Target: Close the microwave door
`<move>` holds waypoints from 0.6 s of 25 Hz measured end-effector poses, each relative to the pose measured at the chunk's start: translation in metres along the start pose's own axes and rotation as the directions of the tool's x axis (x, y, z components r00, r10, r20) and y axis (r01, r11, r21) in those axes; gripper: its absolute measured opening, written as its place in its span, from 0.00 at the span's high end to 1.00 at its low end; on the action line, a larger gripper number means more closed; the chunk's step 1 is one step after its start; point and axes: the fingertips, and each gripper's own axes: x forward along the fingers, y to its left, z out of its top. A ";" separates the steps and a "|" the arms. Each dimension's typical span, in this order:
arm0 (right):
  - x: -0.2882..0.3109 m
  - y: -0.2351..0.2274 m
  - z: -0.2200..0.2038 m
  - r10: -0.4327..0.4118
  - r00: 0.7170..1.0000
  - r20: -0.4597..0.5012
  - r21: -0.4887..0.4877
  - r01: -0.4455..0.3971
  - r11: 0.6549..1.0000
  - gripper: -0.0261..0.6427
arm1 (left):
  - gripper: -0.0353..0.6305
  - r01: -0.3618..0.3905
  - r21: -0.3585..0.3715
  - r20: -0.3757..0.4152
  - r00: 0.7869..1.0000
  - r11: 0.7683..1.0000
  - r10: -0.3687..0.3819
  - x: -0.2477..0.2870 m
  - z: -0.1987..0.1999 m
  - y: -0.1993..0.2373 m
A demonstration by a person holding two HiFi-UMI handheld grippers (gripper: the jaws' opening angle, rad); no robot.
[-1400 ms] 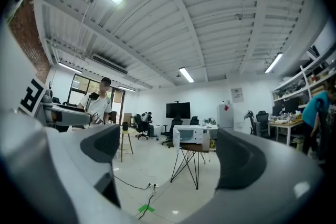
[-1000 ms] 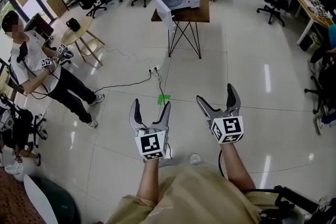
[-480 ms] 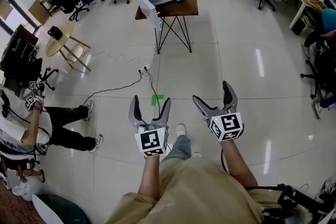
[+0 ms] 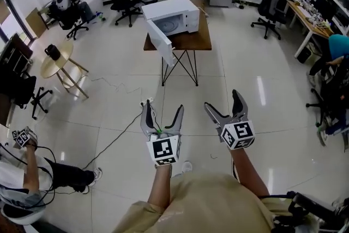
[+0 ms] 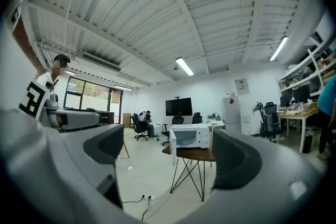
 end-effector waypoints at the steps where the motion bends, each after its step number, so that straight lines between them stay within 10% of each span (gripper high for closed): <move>1: 0.013 0.005 -0.004 0.014 1.000 -0.001 -0.008 -0.014 1.000 0.19 | 0.24 -0.001 -0.005 0.002 1.000 1.000 0.001 0.007 -0.006 0.009; 15: 0.147 -0.036 -0.074 0.032 0.999 -0.028 -0.004 -0.032 0.999 0.19 | 0.24 -0.023 -0.116 -0.035 0.999 0.993 0.019 0.105 -0.085 0.082</move>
